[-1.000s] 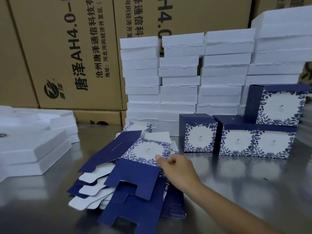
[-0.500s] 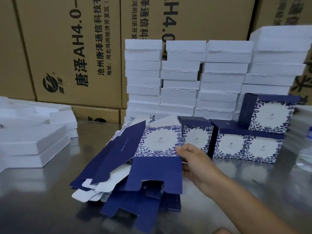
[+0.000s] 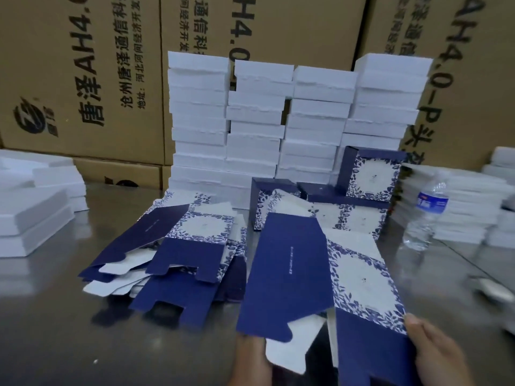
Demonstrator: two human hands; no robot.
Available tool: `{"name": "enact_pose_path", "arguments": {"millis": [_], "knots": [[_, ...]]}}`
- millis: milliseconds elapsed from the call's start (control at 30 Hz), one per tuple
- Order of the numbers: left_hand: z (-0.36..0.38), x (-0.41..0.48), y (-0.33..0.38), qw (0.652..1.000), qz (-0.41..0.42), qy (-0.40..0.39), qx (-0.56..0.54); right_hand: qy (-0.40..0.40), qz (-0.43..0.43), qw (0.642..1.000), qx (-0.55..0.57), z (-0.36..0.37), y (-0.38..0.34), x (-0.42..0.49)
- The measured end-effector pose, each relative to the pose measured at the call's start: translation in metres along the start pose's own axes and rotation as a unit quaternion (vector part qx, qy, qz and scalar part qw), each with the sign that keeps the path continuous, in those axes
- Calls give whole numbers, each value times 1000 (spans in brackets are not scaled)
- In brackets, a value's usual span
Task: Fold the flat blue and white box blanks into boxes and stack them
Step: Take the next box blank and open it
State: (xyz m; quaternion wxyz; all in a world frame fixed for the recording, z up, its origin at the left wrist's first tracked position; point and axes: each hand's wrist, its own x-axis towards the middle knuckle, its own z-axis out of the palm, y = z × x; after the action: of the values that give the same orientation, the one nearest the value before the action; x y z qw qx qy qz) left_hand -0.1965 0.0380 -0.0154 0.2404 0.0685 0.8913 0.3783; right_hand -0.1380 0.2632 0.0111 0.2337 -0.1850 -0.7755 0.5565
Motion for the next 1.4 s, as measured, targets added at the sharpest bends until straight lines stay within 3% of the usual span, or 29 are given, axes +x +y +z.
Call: {"name": "enact_pose_path", "arguments": {"millis": [33, 67, 100, 133, 167, 267, 433, 933, 1200, 1333, 1400], "knots": [[8, 2, -6, 995, 19, 40, -90, 7, -10, 1000, -3, -3, 6, 0], [16, -3, -3, 981, 12, -7, -194, 8, -13, 1000, -5, -4, 10, 2], [25, -8, -9, 956, 72, 23, -283, 8, -19, 1000, -8, -6, 16, 3], [30, -21, -4, 913, 119, 94, -378, 13, -26, 1000, -12, -8, 20, 4], [31, -27, 5, 861, 155, 107, -472, 15, -40, 999, -11, -11, 24, 6], [28, -26, -4, 824, 180, 182, -505, 30, -78, 996, -10, -16, 29, 6], [19, -33, -14, 886, 193, 252, -338, 27, -107, 993, 40, -14, 32, -3], [23, -38, -32, 878, 227, 390, -162, 3, -160, 984, 79, -10, 35, -9], [16, -44, -35, 886, 208, 393, -131, -49, -164, 980, 99, -8, 43, -6], [17, -49, -31, 891, 195, 331, -241, -62, -167, 978, 111, -9, 44, -4], [17, -51, -29, 892, 168, 336, -250, -85, -174, 976, 105, -7, 44, -7]]}}
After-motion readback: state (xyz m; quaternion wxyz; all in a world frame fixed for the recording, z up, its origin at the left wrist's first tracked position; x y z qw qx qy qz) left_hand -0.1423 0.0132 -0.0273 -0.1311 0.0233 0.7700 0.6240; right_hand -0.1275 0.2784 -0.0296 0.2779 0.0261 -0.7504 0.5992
